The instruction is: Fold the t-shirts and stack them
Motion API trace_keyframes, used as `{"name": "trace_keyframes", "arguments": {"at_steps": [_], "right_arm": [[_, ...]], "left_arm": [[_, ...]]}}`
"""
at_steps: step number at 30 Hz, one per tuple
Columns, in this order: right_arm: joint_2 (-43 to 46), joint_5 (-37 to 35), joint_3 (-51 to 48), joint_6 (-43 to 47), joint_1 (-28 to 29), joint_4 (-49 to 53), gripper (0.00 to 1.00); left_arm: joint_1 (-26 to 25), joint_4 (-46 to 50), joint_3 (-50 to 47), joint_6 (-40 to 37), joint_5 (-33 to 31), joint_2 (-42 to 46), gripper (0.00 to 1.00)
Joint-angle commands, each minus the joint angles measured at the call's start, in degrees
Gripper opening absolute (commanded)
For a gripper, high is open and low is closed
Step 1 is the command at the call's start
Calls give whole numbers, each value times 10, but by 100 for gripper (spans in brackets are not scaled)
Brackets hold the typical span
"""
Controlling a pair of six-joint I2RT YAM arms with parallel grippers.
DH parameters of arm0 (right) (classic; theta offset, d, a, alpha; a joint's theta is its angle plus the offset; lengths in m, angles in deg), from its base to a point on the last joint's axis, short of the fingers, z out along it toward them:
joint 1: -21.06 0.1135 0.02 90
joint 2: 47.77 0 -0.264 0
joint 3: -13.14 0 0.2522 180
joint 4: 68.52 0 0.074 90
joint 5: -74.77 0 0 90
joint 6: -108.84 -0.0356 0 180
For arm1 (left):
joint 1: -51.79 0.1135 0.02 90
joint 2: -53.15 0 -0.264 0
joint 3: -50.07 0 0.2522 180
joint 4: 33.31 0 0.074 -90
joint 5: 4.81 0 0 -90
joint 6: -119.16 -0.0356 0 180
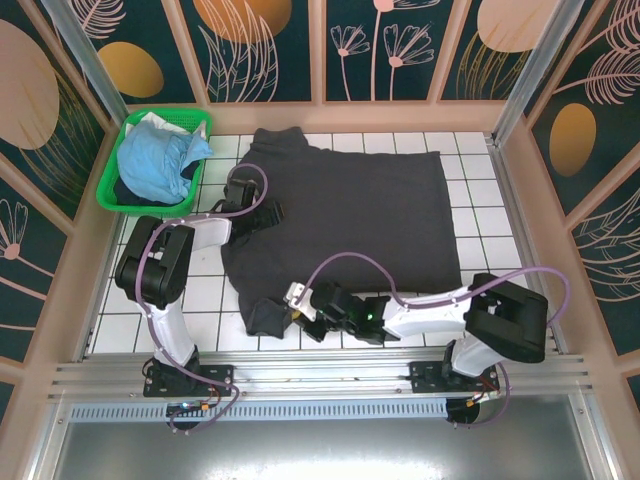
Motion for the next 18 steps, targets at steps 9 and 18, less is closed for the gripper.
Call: {"name": "trace_keyframes", "arguments": {"at_steps": [9, 18], "right_arm": [[107, -7, -28, -121, 37, 129, 59], [118, -72, 23, -224, -182, 97, 73]], "left_arm": [[9, 32, 38, -25, -23, -37, 80], [9, 20, -17, -28, -8, 65, 85]]}}
